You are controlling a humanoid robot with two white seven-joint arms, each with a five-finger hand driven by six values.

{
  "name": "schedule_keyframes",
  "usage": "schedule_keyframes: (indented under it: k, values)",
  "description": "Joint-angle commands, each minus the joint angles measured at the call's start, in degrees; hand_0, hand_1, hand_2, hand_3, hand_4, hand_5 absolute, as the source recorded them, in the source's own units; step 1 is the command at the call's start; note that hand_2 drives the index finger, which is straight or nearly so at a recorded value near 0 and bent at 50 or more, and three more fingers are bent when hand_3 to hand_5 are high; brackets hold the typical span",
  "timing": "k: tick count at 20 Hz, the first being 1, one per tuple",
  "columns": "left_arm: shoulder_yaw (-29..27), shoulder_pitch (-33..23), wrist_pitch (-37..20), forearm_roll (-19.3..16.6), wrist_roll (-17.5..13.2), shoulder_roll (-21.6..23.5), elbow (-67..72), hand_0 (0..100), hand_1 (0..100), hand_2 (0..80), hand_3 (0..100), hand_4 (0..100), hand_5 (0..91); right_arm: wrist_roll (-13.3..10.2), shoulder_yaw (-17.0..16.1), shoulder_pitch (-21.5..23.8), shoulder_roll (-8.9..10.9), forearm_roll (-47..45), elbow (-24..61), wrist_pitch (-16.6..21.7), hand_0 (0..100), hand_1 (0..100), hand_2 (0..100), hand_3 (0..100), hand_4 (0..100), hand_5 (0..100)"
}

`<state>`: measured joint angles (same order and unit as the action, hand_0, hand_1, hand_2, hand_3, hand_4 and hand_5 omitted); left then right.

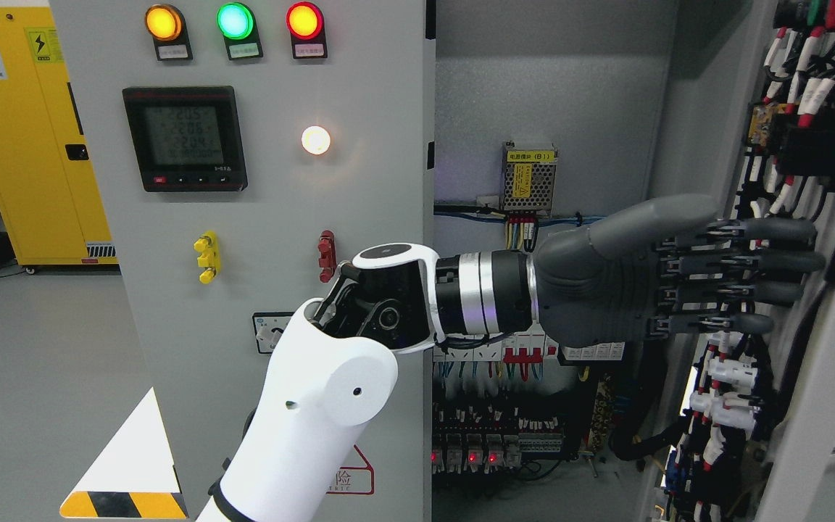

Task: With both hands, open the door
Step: 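Push the button-covered door outward with the left hand, swinging it wide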

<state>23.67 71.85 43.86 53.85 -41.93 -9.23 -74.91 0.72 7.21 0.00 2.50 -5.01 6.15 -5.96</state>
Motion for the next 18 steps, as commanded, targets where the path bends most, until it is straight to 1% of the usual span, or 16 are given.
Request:
schedule_keyframes:
  k: [1, 2, 5, 7, 9, 11, 14, 15, 18]
  values:
    - [8.8, 2.3, -3.1, 1.8, 0.3, -0.6, 0.1, 12, 56, 0.0, 0, 0, 0.0, -0.1, 0.0, -1.4, -0.04, 0.0, 0.0, 0.0, 0, 50, 4, 0, 0, 0]
    - [9.9, 2.6, -3.6, 1.9, 0.6, -0.6, 0.1, 12, 56, 0.0, 0, 0, 0.0, -0.1, 0.0, -1.4, -0.04, 0.0, 0.0, 0.0, 0, 50, 4, 0, 0, 0]
    - [11.1, 2.6, -4.1, 2.1, 4.3, -0.8, 0.0, 12, 56, 0.0, 0, 0, 0.0, -0.1, 0.0, -1.4, -0.04, 0.0, 0.0, 0.0, 0, 50, 4, 0, 0, 0]
    - [11.8, 2.6, -4.2, 3.4, 5.5, -0.8, 0.1, 12, 56, 0.0, 0, 0, 0.0, -0.1, 0.0, -1.4, -0.04, 0.0, 0.0, 0.0, 0, 50, 4, 0, 0, 0]
    - [12.1, 2.6, -4.4, 3.7, 5.6, -0.9, 0.0, 12, 56, 0.0, 0, 0, 0.0, -0.1, 0.0, -1.4, -0.04, 0.0, 0.0, 0.0, 0, 50, 4, 0, 0, 0]
    - [14.4, 3.3, -6.0, 3.9, 5.6, -1.0, 0.2, 12, 56, 0.0, 0, 0, 0.0, 0.0, 0.0, -1.4, -0.04, 0.0, 0.0, 0.0, 0, 50, 4, 0, 0, 0]
    - [15.4, 4.5, -6.8, 6.8, 5.6, -1.1, 0.2, 12, 56, 0.0, 0, 0, 0.0, 0.0, 0.0, -1.4, -0.04, 0.0, 0.0, 0.0, 0, 50, 4, 0, 0, 0]
    - [15.4, 4.7, -6.9, 7.1, 5.7, -1.1, 0.2, 12, 56, 0.0, 0, 0, 0.0, 0.0, 0.0, -1.4, -0.04, 0.0, 0.0, 0.0, 0, 50, 4, 0, 0, 0]
    - [15.8, 4.8, -7.7, 7.2, 5.8, -1.1, 0.1, 12, 56, 0.0, 0, 0, 0.0, 0.0, 0.0, -1.4, -0.04, 0.0, 0.0, 0.0, 0, 50, 4, 0, 0, 0]
